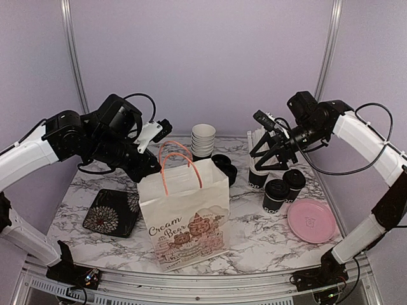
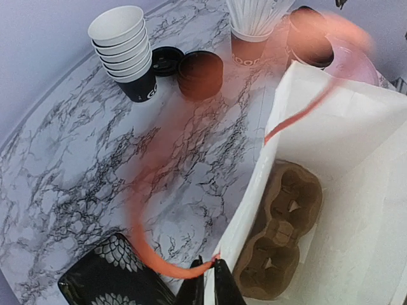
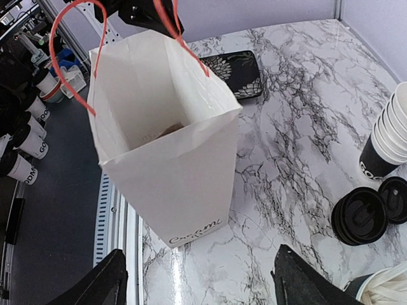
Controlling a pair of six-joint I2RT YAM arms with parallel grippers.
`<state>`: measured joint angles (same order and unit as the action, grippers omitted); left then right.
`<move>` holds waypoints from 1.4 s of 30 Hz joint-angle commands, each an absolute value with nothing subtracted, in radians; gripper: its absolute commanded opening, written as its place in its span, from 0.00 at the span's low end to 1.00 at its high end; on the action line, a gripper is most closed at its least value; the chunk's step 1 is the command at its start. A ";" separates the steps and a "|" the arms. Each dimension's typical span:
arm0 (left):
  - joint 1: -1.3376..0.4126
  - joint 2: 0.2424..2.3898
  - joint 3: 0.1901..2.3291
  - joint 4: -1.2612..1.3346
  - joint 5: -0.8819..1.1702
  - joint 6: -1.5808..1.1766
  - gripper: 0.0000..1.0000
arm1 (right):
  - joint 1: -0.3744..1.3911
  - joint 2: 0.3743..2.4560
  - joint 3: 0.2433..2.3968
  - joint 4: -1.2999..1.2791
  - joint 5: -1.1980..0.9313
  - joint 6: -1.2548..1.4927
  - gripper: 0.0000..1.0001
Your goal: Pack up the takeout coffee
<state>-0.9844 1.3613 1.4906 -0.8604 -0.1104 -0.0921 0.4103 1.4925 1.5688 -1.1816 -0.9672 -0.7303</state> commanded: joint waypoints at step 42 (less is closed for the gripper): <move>-1.431 1.060 1.192 -0.591 0.044 -0.127 0.00 | 0.407 1.640 1.533 -1.157 -0.833 -0.718 0.74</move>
<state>-1.3712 1.0672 1.1862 -0.6224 0.0834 -0.0872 0.4103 1.6386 1.5448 -1.1725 -0.8715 -0.7296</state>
